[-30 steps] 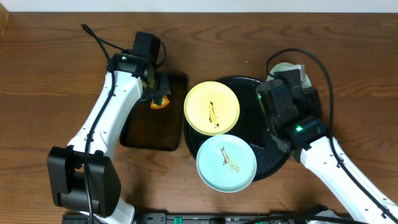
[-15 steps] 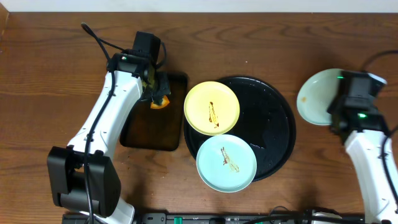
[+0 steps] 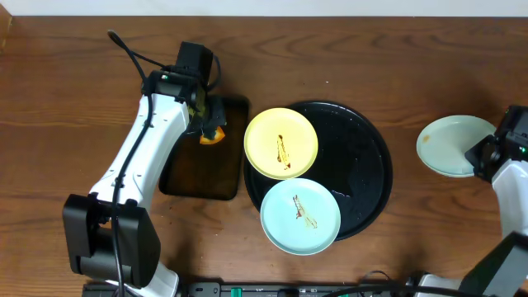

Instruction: Clean dirty plates on tray and stack at the side

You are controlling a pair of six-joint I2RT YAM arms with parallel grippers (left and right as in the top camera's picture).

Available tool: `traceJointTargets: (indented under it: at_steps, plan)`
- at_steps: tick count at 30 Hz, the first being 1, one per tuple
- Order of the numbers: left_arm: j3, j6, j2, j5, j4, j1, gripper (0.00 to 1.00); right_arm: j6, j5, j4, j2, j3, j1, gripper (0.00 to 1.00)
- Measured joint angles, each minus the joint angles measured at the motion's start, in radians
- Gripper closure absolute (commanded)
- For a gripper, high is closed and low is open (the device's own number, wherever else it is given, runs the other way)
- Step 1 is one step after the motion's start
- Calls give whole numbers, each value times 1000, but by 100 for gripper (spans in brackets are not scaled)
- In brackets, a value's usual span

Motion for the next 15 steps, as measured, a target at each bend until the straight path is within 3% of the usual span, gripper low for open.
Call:
traceJointTargets:
  at_steps: [4,8,11,15]
  plan:
    - [0,0,0,2,0,0,92,-5,-77,47,20,0,-6,85]
    - [0,0,0,2,0,0,92,-57,-258,123,19,0,-6,83]
    - [0,0,0,2,0,0,92,-86,-387,123,13,1,-4,73]
    - [0,1,0,5,0,0,93,-143,-532,101,6,1,32,68]
